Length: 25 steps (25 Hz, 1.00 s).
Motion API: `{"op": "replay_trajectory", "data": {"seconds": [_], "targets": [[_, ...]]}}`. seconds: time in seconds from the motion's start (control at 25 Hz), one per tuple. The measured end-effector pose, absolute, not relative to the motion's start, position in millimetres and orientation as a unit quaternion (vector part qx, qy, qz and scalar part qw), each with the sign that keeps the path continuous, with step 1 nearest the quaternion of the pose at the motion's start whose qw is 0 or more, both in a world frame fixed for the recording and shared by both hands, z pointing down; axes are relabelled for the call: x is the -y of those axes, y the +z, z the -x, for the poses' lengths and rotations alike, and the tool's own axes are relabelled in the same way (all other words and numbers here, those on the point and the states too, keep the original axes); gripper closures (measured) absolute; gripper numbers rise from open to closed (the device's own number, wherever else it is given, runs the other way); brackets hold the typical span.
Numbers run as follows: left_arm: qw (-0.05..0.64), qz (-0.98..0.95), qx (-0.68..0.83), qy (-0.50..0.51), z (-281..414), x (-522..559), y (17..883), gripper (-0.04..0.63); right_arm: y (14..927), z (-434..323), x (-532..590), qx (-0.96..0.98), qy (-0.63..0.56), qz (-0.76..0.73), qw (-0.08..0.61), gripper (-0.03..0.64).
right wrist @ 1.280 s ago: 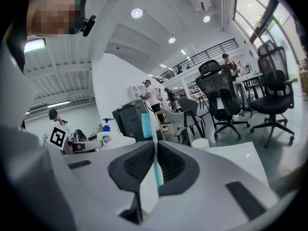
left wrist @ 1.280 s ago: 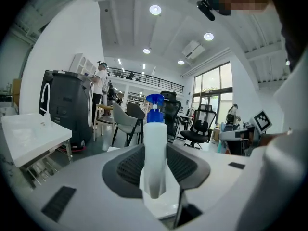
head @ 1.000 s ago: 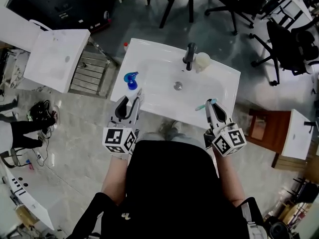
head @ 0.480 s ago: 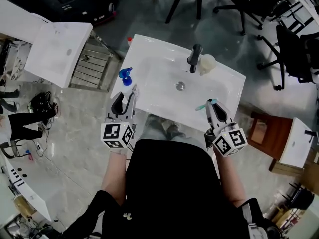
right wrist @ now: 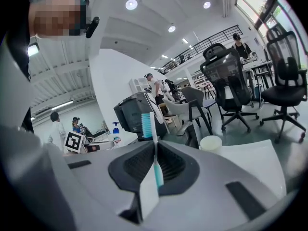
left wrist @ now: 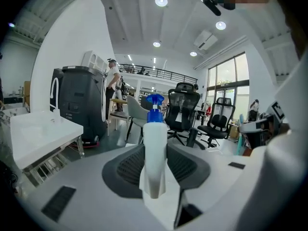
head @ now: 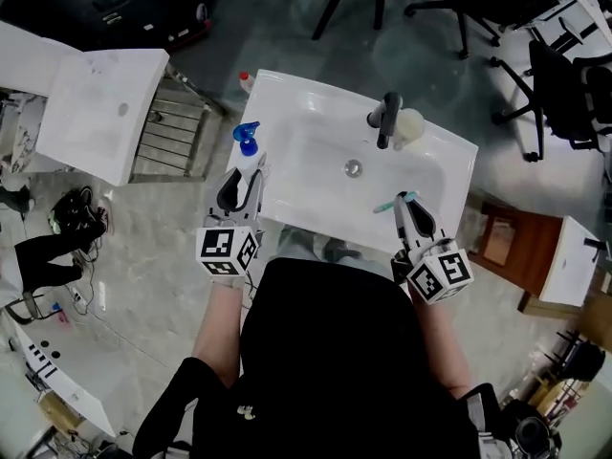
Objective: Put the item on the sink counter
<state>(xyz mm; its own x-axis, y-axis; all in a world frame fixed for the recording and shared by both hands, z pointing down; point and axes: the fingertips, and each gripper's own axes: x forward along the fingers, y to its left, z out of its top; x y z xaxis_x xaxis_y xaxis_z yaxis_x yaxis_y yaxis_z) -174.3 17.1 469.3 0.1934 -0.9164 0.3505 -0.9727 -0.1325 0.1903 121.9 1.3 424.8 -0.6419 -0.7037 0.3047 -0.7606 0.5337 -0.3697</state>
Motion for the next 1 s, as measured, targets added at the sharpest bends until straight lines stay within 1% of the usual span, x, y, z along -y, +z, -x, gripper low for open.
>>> {"op": "replay_trajectory", "data": {"seconds": [0.28,1.0], "targets": [[0.201,-0.761,0.612,0.076,197.9,16.7,500.0,0.437,423.7,-102.9,1.9,0.863,0.231,-0.442,0.079,0.574],[0.195,-0.767,0.600,0.111,243.9,65.7,565.3,0.437,423.4,-90.8,9.6,0.834,0.218,-0.493,0.121,0.574]]}}
